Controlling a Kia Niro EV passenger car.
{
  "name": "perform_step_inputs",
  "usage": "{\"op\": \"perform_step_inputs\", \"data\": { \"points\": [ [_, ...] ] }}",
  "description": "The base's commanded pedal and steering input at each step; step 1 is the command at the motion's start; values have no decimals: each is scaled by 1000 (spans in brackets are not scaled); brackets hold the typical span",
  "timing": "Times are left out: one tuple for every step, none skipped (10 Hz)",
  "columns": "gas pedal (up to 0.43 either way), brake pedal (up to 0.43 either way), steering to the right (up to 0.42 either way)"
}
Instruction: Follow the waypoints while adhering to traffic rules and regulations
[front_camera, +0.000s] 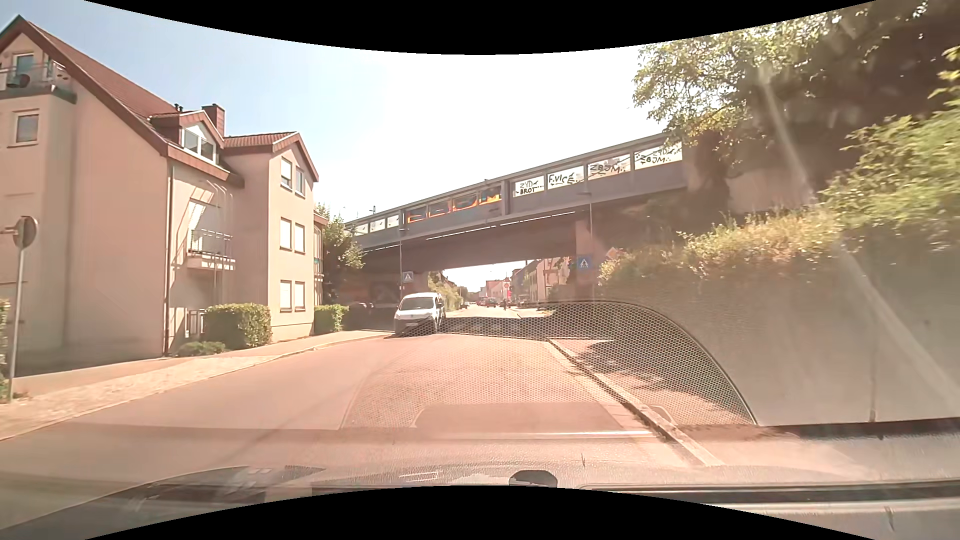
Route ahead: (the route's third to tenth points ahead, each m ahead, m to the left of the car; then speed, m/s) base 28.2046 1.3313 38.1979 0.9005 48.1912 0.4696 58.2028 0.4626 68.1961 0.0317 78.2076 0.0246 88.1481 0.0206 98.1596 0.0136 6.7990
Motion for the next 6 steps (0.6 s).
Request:
{"op": "perform_step_inputs", "data": {
  "points": [
    [79,0,-3],
    [79,0,-3],
    [79,0,-3],
    [79,0,-3],
    [79,0,-2],
    [79,0,-2]
  ]
}}
